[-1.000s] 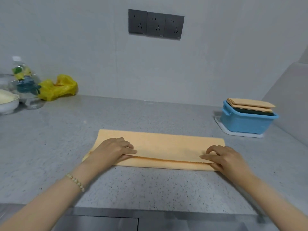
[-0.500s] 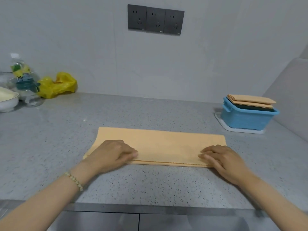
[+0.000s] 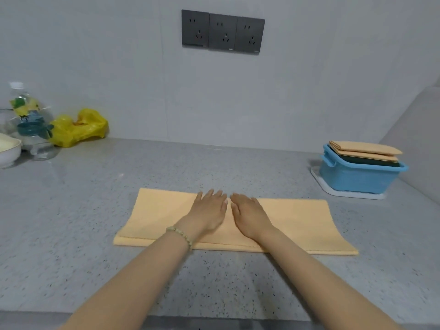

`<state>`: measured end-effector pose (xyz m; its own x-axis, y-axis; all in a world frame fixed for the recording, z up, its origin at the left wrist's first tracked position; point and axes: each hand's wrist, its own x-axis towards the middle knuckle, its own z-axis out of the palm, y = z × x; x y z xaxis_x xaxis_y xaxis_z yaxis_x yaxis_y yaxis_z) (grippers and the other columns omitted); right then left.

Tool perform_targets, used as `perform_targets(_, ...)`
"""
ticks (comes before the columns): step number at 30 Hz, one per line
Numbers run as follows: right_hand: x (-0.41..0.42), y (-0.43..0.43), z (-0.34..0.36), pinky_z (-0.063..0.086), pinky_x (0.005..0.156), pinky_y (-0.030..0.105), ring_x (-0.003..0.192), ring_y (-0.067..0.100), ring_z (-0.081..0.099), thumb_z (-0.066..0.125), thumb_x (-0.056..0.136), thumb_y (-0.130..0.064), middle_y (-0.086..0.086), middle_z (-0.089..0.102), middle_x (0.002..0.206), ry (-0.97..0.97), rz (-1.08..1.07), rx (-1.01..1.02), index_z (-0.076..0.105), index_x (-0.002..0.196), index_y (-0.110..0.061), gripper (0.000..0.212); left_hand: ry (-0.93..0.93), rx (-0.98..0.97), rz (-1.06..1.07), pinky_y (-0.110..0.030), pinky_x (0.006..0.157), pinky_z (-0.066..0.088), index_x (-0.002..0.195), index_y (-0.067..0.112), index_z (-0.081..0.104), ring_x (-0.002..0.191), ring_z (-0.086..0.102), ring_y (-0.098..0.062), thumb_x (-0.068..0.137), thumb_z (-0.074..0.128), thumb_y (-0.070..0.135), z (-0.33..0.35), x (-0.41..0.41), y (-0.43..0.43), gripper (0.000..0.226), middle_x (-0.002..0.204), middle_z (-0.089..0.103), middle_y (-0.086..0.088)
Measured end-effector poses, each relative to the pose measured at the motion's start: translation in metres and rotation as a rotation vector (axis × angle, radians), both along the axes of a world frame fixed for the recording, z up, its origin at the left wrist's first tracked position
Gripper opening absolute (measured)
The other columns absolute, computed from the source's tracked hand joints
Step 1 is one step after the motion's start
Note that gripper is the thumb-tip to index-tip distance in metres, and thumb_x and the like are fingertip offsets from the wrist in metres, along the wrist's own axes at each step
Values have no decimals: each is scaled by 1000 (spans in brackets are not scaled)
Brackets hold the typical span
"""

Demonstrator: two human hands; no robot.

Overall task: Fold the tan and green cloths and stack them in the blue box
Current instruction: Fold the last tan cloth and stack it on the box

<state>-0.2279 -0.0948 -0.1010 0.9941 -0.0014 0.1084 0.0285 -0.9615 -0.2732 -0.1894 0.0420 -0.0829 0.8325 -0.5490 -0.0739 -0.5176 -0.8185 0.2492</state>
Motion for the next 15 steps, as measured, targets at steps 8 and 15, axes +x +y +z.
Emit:
perform_targets(8, -10, -25, -17, -6, 117, 38, 146, 11, -7, 16, 101, -48, -8, -4, 160, 108, 13, -84, 4, 152, -31, 55, -43, 13, 30, -43, 119, -8, 153, 26, 0, 147, -12, -14, 104, 13, 37, -26, -12, 4, 52, 160, -10, 8)
perform_targets(15, -24, -69, -13, -2, 120, 34, 146, 8, -4, 15, 100, -49, -6, -2, 160, 115, -93, -89, 1, 152, -21, 61, -75, 4, 28, -44, 118, -9, 152, 30, -4, 146, -14, -12, 102, 13, 45, -35, -7, 7, 55, 159, -13, 12)
